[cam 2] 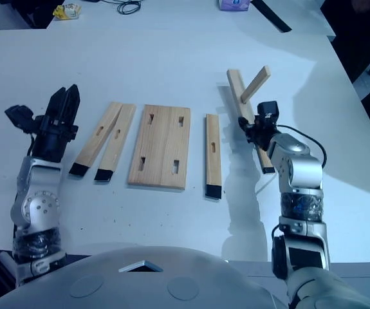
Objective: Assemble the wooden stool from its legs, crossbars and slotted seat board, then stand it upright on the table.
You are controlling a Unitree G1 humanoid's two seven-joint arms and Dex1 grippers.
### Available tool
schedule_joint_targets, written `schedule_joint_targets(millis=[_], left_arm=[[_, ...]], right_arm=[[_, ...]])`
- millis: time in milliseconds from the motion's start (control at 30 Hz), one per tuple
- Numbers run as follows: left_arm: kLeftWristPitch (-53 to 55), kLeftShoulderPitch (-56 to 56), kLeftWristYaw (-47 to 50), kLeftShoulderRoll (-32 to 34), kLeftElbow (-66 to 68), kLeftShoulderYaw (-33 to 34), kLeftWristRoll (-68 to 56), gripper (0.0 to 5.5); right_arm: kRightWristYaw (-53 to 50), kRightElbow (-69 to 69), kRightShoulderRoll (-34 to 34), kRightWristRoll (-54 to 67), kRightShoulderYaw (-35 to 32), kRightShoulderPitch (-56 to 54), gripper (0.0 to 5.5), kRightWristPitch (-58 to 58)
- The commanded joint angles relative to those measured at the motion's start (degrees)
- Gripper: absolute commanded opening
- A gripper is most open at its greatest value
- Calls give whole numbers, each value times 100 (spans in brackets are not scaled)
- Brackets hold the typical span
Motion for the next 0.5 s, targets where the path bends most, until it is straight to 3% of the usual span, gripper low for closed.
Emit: schedule_joint_targets(millis=[33, 267, 500], left_arm=[[322, -650, -280, 333, 446, -12, -116, 266], [1192, -1762, -899, 701, 768, -190, -627, 266], [2502, -2642, -1557, 1121, 1157, -234, -1457, 284]], right_arm=[[187, 618, 254, 514, -392, -1057, 207, -246], [1114, 241, 551, 1832, -665, -1218, 207, 262], [2375, -506, 316, 2845, -548, -933, 207, 542]])
